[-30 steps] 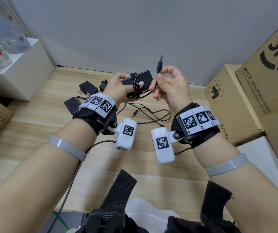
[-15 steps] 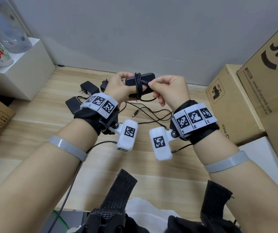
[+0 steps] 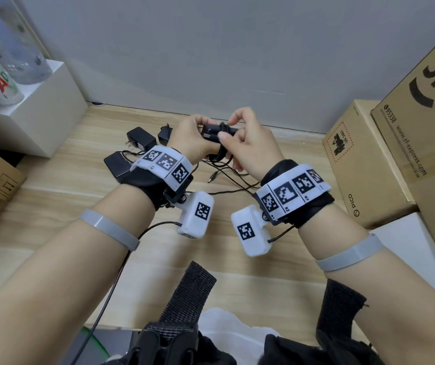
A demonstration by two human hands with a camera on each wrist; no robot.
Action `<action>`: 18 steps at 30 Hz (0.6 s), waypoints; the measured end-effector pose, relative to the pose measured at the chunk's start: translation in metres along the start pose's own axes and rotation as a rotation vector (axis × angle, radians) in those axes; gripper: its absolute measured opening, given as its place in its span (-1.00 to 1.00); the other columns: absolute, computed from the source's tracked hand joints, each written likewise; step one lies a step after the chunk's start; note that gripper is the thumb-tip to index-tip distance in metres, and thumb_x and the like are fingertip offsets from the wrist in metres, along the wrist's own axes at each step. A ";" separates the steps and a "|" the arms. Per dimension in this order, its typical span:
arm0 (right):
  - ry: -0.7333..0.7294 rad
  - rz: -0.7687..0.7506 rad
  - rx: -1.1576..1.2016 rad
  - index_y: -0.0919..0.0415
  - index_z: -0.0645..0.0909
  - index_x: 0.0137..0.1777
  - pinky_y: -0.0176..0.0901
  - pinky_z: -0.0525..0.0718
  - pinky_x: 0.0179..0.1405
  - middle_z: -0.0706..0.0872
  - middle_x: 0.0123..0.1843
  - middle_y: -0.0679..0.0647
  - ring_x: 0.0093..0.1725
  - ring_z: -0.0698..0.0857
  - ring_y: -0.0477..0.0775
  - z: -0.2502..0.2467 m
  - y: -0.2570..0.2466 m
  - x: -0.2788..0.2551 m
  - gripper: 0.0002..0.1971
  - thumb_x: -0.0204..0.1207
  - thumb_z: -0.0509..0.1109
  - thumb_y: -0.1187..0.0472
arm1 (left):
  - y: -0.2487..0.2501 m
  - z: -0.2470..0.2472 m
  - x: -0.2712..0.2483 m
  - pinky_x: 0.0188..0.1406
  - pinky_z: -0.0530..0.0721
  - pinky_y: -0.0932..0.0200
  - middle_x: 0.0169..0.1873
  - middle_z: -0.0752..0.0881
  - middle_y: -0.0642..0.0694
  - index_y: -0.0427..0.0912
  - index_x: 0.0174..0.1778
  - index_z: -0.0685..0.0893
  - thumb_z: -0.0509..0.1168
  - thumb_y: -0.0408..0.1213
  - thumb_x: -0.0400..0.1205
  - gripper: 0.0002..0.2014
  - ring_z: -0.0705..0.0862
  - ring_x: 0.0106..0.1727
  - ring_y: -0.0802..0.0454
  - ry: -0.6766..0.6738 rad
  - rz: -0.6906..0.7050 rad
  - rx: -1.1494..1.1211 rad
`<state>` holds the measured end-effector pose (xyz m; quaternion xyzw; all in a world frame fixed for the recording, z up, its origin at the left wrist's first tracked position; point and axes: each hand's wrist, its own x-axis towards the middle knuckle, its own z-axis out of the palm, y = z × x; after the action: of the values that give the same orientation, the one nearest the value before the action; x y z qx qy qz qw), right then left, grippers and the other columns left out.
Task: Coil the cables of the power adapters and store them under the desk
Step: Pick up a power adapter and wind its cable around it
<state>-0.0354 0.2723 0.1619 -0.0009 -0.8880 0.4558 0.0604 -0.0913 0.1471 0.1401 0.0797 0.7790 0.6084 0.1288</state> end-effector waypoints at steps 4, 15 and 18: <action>-0.072 -0.057 -0.227 0.05 0.39 -0.01 -0.18 0.46 -0.41 0.51 -0.41 -0.11 -0.42 0.55 0.06 -0.002 0.000 0.004 -0.80 0.51 0.36 0.06 | -0.001 0.003 -0.003 -0.42 0.62 0.32 -0.38 0.62 0.03 -0.03 -0.26 0.54 0.39 -0.56 0.31 -0.68 0.62 -0.36 0.14 -0.020 0.038 0.104; -0.025 -0.081 -0.629 0.08 0.56 0.14 -0.12 0.37 -0.17 0.63 -0.19 -0.02 -0.02 0.61 0.22 -0.009 -0.004 0.007 -0.74 0.61 0.18 -0.03 | -0.008 0.011 -0.010 -0.13 0.78 -0.12 -0.33 0.76 -0.23 -0.13 -0.25 0.66 0.50 -0.36 0.19 -0.74 0.76 -0.27 -0.17 -0.072 -0.060 0.107; 0.041 -0.049 -0.274 0.08 0.56 -0.10 -0.07 0.52 -0.19 0.54 -0.41 -0.08 -0.23 0.59 0.11 -0.009 0.002 0.013 -0.85 0.58 0.26 0.03 | -0.012 0.014 -0.013 -0.25 0.79 0.08 -0.26 0.76 -0.23 -0.20 -0.22 0.62 0.65 -0.33 0.16 -0.61 0.76 -0.28 -0.11 -0.101 -0.089 0.069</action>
<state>-0.0478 0.2817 0.1670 0.0033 -0.9402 0.3286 0.0891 -0.0742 0.1530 0.1267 0.0798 0.7948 0.5701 0.1920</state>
